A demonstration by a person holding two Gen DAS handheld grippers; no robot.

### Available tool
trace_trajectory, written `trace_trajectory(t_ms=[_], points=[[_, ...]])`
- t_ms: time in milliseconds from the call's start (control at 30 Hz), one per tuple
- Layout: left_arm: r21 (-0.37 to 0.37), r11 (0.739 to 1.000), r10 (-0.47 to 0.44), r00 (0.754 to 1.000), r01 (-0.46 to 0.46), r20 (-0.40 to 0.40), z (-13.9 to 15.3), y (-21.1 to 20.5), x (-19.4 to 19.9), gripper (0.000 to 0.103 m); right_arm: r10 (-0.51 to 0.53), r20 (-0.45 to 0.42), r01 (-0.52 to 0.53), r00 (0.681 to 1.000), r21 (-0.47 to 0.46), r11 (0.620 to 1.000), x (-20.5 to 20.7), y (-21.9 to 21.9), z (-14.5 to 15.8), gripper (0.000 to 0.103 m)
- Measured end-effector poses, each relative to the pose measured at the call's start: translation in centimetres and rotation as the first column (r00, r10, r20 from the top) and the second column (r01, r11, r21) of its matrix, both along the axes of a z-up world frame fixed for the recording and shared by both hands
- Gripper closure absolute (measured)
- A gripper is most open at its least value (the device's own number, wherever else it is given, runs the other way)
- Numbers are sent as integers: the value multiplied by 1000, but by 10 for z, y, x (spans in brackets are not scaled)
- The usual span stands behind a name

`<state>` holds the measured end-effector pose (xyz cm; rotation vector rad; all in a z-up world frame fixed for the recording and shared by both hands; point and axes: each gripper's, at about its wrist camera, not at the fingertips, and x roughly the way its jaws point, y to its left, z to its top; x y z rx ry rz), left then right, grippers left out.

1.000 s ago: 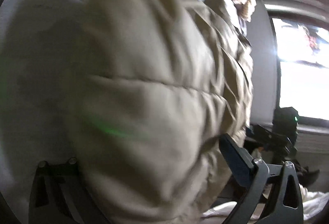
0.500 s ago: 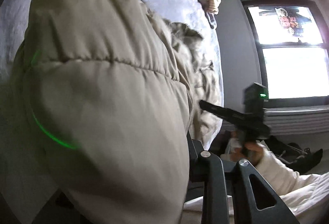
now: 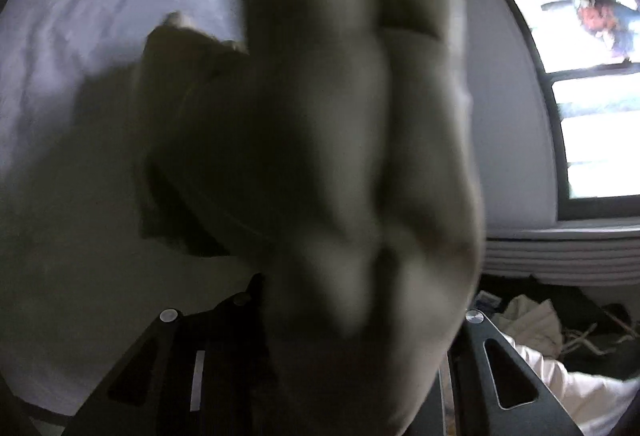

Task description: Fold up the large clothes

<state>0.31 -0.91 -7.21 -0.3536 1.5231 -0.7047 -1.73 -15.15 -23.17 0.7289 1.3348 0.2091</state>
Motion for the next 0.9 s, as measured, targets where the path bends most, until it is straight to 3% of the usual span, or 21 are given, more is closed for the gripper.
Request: trace_trajectory(t_ms=[133, 233, 267, 300, 367, 433, 500, 600, 767, 833, 867, 900], points=[[69, 996, -60, 998, 58, 22, 4, -53, 3, 71, -28, -20, 30, 999, 85, 996, -1, -16, -8, 103], [87, 991, -102, 994, 100, 29, 11, -77, 2, 70, -43, -19, 45, 999, 124, 991, -11, -35, 4, 103], [92, 990, -112, 993, 109, 28, 11, -87, 2, 64, -50, -8, 51, 999, 129, 990, -17, -44, 10, 103], [82, 990, -117, 993, 115, 24, 10, -95, 2, 51, -56, 14, 54, 998, 123, 991, -26, -57, 20, 103], [65, 990, -127, 992, 126, 19, 9, -110, 1, 40, -72, 46, 68, 996, 99, 993, -43, -78, 34, 103], [40, 984, -172, 985, 171, 13, 4, -131, 0, 37, -121, 65, 115, 990, 94, 989, -68, -105, 46, 103], [-33, 976, -214, 977, 213, -15, -6, -156, 3, 29, -189, 69, 181, 980, 105, 978, -94, -130, 51, 103], [-136, 955, -268, 963, 262, -22, -27, -187, 5, 27, -272, 63, 264, 960, 114, 958, -126, -155, 53, 101], [-106, 953, -285, 959, 283, 0, -59, -217, 3, 27, -342, 59, 339, 938, 67, 939, -169, -179, 64, 100], [-83, 954, -289, 957, 289, 18, -58, -216, -3, 27, -361, 74, 360, 930, 26, 933, -187, -185, 77, 95], [-71, 954, -290, 956, 292, 29, -57, -213, -8, 27, -368, 87, 368, 926, 23, 930, -194, -186, 83, 85], [-55, 953, -296, 954, 298, 43, -55, -208, -22, 26, -379, 112, 377, 919, 35, 925, -205, -191, 95, 67]])
